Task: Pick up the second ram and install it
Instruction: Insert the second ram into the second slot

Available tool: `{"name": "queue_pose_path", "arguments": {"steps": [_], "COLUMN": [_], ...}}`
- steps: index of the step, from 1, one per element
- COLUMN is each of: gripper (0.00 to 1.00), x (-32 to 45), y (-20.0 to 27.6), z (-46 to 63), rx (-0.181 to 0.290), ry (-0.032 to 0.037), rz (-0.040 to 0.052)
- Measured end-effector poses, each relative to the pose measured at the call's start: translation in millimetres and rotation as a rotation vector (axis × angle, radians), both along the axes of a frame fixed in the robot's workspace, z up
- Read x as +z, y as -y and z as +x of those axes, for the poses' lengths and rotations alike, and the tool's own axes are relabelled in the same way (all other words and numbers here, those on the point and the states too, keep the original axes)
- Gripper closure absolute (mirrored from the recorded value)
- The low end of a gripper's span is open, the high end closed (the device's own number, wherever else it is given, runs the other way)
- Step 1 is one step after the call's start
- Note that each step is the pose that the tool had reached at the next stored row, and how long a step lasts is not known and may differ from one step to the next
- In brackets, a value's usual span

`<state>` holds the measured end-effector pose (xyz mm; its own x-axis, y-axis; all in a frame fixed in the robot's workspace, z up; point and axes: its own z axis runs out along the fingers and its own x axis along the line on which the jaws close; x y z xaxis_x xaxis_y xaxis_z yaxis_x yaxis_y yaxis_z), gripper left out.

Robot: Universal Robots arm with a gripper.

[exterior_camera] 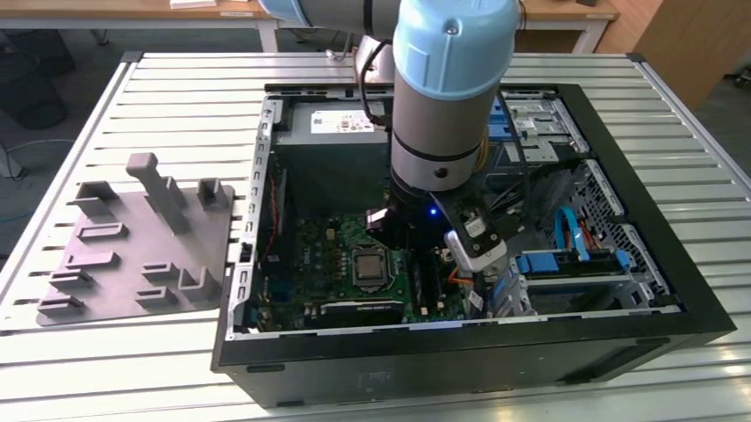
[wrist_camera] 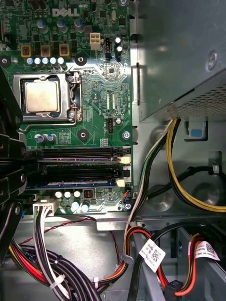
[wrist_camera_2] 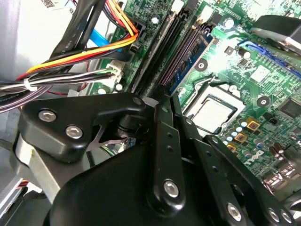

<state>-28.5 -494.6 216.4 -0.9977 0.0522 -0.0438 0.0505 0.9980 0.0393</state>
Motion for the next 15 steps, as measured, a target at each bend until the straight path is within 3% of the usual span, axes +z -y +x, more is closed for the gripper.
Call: {"name": "queue_pose_path", "arguments": {"steps": [5, 15], "gripper": [0.86, 0.86], "x": [3.2, -0.4], "y": [0.0, 0.1], "z": [0.8, 3.5], "rx": [0.007, 0.033], "ry": [-0.0008, -0.0126], "rz": [0.0000, -0.0021]}}
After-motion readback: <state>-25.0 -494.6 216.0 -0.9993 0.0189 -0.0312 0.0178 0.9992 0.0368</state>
